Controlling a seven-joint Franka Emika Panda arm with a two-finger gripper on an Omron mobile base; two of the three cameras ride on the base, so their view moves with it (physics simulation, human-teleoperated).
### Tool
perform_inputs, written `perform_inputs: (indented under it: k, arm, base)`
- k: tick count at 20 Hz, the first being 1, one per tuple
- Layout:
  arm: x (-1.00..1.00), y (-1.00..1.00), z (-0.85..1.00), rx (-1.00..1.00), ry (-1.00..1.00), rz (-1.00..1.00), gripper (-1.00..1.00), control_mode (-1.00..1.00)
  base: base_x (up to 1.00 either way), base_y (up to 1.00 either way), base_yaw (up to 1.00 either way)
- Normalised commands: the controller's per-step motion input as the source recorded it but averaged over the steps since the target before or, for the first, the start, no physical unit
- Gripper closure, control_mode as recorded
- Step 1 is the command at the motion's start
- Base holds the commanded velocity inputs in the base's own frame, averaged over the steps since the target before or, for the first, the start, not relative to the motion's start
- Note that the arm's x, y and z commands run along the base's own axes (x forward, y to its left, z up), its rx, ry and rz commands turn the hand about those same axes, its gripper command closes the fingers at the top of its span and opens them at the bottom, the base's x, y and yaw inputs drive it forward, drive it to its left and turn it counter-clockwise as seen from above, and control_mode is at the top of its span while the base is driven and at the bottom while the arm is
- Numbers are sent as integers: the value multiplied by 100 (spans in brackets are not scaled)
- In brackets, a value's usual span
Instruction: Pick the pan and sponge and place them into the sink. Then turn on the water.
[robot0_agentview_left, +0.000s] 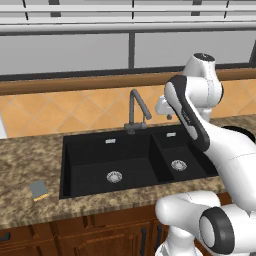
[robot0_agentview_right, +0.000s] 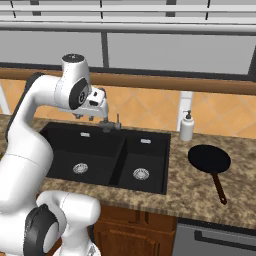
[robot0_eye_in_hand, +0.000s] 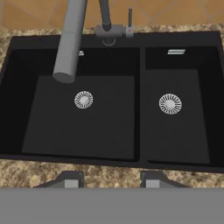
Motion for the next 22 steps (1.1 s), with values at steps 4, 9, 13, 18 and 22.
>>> perform_inputs:
  k: [4,9,13,18,22]
  arm:
    - [0,0,0,0,2,0,-100,-100]
    - [-6,-3,-11,0,9,-1,-100,-100]
    - [-4,-65,-13,0,4,0,-100,-100]
    - [-5,-96,-19,0,7,0,-100,-100]
    - [-4,-100,-22,0,4,0,-100,-100]
  base:
    - [0,0,0]
    - [0,0,0]
    - [0,0,0]
    - [0,0,0]
    - [0,0,0]
